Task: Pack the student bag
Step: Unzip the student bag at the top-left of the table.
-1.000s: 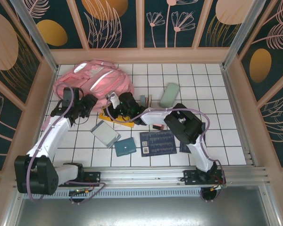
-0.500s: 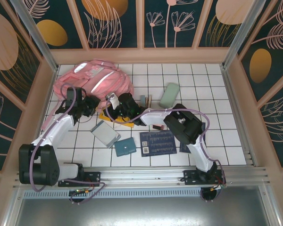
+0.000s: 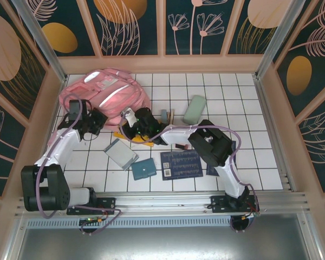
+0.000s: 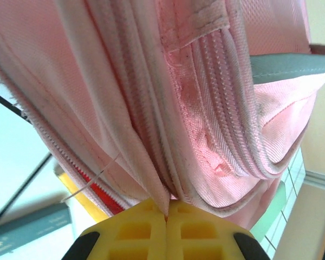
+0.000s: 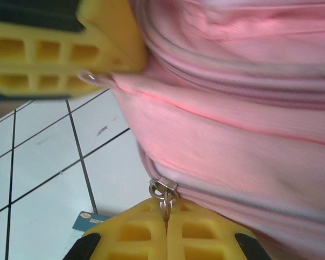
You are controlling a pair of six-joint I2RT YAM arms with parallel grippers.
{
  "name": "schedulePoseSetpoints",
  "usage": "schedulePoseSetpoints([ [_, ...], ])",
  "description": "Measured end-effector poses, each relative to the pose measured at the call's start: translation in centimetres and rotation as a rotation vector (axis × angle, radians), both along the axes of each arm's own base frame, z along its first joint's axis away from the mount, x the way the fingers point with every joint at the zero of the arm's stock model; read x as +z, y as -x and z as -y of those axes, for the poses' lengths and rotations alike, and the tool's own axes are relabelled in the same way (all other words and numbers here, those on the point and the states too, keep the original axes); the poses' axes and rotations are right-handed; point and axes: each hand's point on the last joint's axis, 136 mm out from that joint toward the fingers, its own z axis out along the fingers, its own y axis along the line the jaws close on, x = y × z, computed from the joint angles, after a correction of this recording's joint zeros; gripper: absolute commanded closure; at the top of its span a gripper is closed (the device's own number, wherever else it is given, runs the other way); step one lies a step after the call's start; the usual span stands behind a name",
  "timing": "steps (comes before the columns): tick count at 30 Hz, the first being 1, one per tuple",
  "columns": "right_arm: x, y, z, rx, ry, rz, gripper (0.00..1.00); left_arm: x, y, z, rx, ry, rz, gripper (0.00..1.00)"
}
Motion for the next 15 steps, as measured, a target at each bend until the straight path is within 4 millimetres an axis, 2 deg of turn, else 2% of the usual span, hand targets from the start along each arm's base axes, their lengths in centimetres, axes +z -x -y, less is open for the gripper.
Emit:
schedulePoseSetpoints([
  [3, 0.8, -0.9, 0.9, -0.008, 0.012, 0.025, 1.0, 1.0, -0.2, -0.9, 0.006, -0.028, 0.013, 1.0],
  [7, 2.1, -2.5, 2.6, -0.015, 0.029, 0.055, 1.0, 2.2, -0.4, -1.1, 0.002, -0.05, 0.044, 1.0],
  [15, 2.5, -6.8, 6.2, -0.011, 0.066, 0.038, 1.0, 3.2, -0.2, -1.2, -0.013, -0.07, 0.077, 1.0],
])
